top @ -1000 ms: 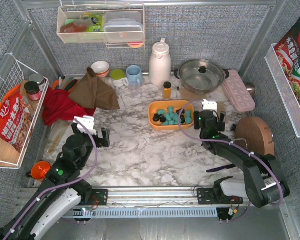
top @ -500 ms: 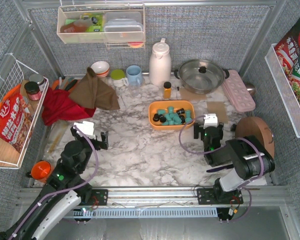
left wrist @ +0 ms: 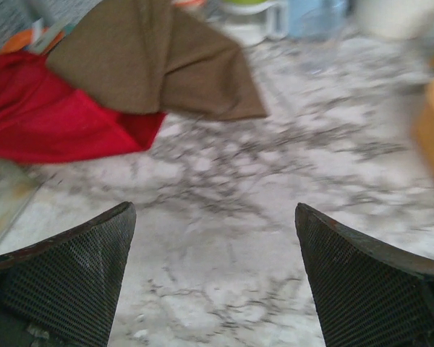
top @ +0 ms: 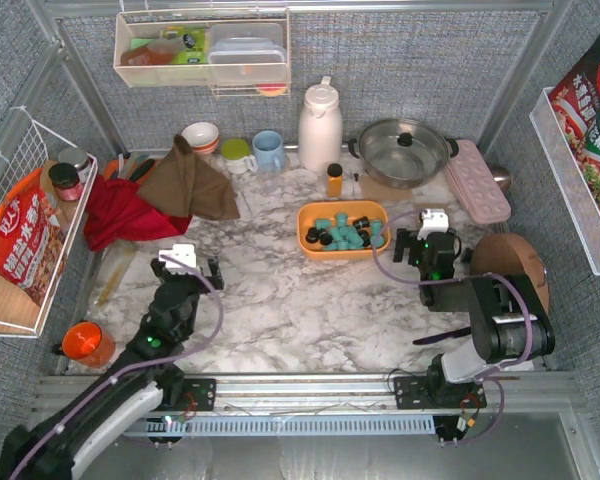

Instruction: Mix the coffee capsules in the storage basket

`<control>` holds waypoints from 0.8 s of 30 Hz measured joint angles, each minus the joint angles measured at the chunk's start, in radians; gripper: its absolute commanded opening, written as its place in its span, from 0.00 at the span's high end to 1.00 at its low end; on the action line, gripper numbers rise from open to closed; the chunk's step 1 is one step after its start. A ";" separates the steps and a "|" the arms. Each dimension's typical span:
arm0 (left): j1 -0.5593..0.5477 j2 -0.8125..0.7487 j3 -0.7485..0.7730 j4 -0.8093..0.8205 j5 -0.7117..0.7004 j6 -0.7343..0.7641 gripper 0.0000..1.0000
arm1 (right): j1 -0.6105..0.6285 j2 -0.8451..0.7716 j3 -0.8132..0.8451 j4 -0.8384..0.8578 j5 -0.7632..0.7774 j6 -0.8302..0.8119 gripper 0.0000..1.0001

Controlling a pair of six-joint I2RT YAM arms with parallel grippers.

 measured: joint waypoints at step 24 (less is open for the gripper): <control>0.440 0.863 -0.111 0.965 0.016 0.089 0.00 | -0.004 0.000 0.040 -0.101 -0.053 0.028 0.01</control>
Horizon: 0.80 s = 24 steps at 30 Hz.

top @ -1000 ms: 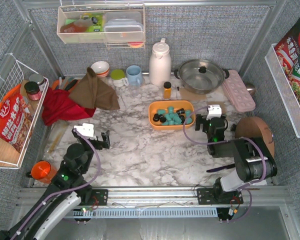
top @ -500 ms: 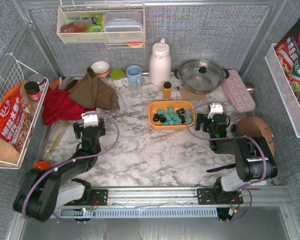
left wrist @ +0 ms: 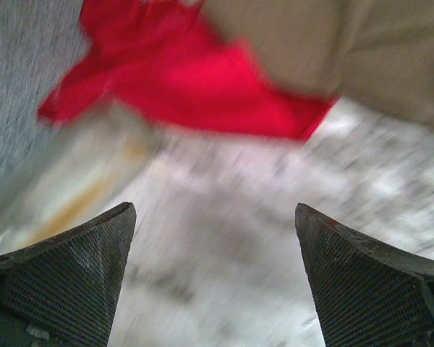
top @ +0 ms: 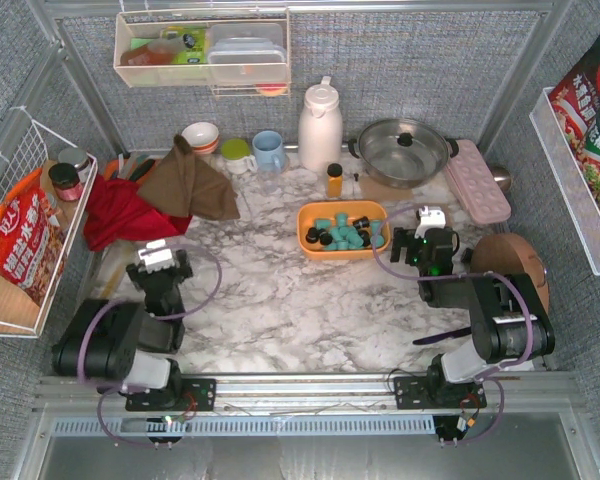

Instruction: Mix the coffee capsules in the storage basket

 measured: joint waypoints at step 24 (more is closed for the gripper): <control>0.220 0.211 0.098 0.156 0.119 -0.124 0.01 | 0.002 0.000 0.001 -0.015 0.000 0.000 0.01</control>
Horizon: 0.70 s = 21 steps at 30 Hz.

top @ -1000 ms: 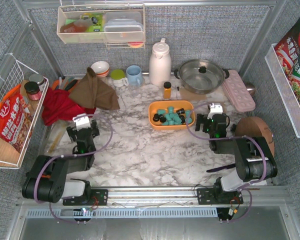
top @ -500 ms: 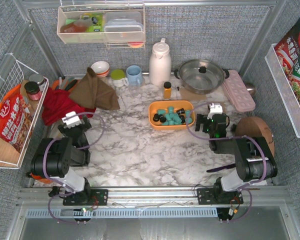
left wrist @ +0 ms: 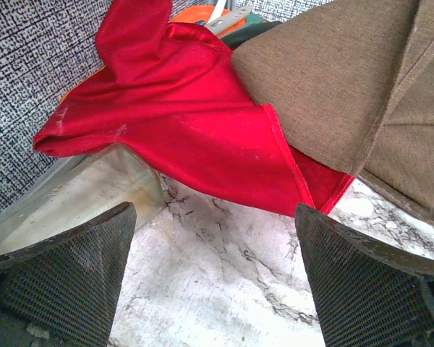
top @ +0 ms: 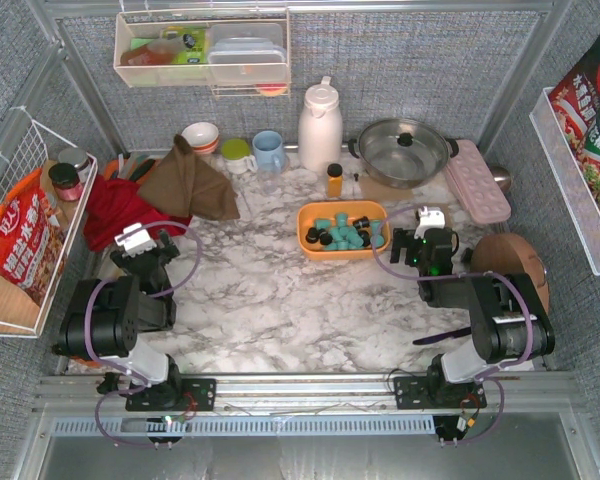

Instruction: Mix the coffee capsules in the storage basket

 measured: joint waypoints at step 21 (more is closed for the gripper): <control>0.000 0.000 0.000 -0.004 0.008 -0.009 0.01 | 0.000 0.000 0.000 0.000 0.000 0.000 0.01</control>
